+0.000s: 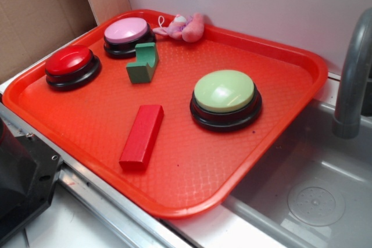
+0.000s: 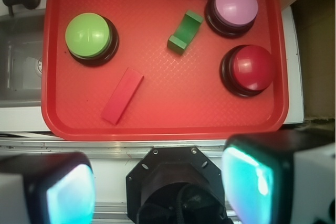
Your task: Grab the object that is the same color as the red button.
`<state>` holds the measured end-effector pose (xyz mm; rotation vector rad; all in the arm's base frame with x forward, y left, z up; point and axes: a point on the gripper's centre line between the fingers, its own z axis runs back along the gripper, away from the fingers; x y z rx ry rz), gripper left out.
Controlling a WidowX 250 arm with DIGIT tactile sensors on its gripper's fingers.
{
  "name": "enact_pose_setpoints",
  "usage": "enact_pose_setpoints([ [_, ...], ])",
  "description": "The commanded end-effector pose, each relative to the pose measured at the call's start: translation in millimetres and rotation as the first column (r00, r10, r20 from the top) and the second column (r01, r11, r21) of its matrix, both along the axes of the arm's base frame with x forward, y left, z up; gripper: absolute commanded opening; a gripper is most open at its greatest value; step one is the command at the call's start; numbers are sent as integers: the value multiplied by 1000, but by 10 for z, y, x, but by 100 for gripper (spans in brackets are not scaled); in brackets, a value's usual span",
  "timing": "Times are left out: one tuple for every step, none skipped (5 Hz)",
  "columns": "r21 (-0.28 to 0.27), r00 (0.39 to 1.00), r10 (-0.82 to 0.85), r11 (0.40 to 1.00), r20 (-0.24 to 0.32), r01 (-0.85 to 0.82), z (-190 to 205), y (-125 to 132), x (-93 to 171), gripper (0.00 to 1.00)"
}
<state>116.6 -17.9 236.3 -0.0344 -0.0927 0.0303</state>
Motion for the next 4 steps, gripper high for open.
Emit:
enact_pose_setpoints([
  [0,1000,0,1000,0,0,0,0,0,100],
  [-9,996,53,999,68,-53,-161,-52,11,100],
  [-52,992,102,994,79,-98,-375,-98,26,100],
  [-105,977,200,976,71,-192,-661,-145,82,100],
])
